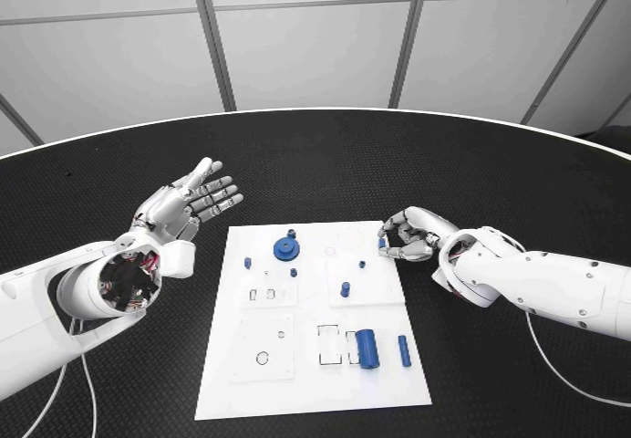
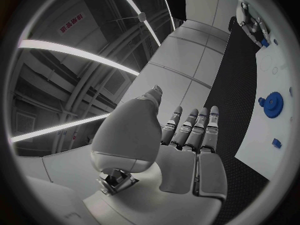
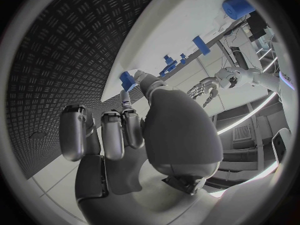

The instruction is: Assemble the parts on the task board

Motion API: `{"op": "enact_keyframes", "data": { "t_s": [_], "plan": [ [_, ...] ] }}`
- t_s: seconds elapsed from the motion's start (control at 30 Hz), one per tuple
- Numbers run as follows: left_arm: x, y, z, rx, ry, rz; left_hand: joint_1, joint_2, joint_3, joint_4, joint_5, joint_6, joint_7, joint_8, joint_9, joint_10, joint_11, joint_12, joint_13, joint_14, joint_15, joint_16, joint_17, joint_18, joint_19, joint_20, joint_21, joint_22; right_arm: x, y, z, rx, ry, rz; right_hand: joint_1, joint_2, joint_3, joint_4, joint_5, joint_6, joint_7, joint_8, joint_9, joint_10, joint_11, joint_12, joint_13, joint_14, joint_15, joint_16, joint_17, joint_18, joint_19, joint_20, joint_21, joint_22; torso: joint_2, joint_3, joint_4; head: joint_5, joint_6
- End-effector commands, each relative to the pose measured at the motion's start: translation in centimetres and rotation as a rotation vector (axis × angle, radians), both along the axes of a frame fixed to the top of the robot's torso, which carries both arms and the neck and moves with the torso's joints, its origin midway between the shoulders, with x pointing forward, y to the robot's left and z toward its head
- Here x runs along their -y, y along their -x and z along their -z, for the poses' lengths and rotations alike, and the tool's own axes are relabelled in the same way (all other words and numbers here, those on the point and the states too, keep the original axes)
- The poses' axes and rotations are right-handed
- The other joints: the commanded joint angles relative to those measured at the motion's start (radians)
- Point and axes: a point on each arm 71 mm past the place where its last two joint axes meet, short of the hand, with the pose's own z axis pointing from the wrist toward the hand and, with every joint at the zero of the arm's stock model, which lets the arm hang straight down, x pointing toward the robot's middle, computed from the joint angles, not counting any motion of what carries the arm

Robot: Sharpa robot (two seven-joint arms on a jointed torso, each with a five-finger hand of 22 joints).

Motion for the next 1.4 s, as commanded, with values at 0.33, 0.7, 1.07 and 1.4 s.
{"op": "enact_keyframes", "data": {
  "t_s": [0.33, 0.7, 1.07, 1.4],
  "plan": [
    [-0.02, 0.02, 0.0, 0.0, 0.0, 0.0, 0.0, 0.011, 0.007, 0.001, 0.005, 0.006, 0.134, 0.005, 0.001, 0.005, -0.002, 0.002, 0.001, -0.001, -0.001, -0.001, 0.0, -0.002, -0.006, -0.001, -0.006, -0.001, -0.06, -0.11, 0.14, -0.008, 0.003, 0.002, 0.004, 0.021, 0.048, -0.003, 0.009, 0.028, -0.007, 0.011, -0.002, 0.03, -0.013, 0.01, 0.166, 0.095, -0.014, 0.007, 0.219, -0.007, 0.006, -0.011, 0.007, 0.103, 0.0, 0.0009, -0.0007, 0.0, 0.0],
    [-0.03, 0.05, -0.01, 0.0, 0.0, 0.0, 0.0, 0.011, 0.007, 0.001, 0.005, 0.006, 0.134, 0.005, 0.001, 0.005, -0.002, 0.002, 0.001, -0.001, -0.001, -0.001, 0.0, -0.002, -0.006, -0.001, -0.006, -0.001, 0.01, -0.24, 0.33, -0.021, 0.008, 0.007, 0.0, 0.021, 0.067, -0.007, -0.005, 0.035, -0.009, 0.013, -0.003, 0.032, -0.015, 0.011, 0.168, 0.095, -0.016, 0.007, 0.219, -0.008, 0.006, -0.013, 0.007, 0.105, 0.0, 0.0011, -0.0003, -0.002, -0.003],
    [-0.02, 0.07, -0.02, 0.0, 0.0, 0.001, 0.0, 0.011, 0.007, 0.001, 0.005, 0.006, 0.134, 0.005, 0.001, 0.005, -0.002, 0.002, 0.001, -0.001, -0.001, -0.001, 0.0, -0.002, -0.006, -0.001, -0.006, -0.001, -0.06, -0.29, 0.43, -0.021, 0.008, 0.009, -0.011, 0.027, 0.095, -0.01, -0.011, 0.055, -0.016, 0.023, -0.001, 0.04, -0.021, 0.02, 0.178, 0.096, -0.02, 0.008, 0.223, -0.009, 0.01, -0.017, 0.012, 0.111, 0.001, 0.0008, -0.0007, -0.003, -0.004],
    [-0.04, 0.08, -0.02, -0.001, 0.0, 0.001, 0.0, 0.011, 0.008, 0.001, 0.005, 0.006, 0.134, 0.004, 0.001, 0.004, -0.001, 0.001, 0.001, -0.003, -0.001, -0.002, -0.001, -0.002, -0.006, -0.001, -0.007, -0.002, -0.23, -0.15, 0.17, 0.01, -0.004, 0.01, -0.03, 0.044, 0.126, -0.013, -0.001, 0.085, -0.031, 0.044, 0.007, 0.052, -0.033, 0.033, 0.191, 0.097, -0.031, 0.01, 0.229, -0.011, 0.016, -0.026, 0.019, 0.121, 0.0, 0.0015, -0.0004, -0.001, -0.004]
  ]
}}
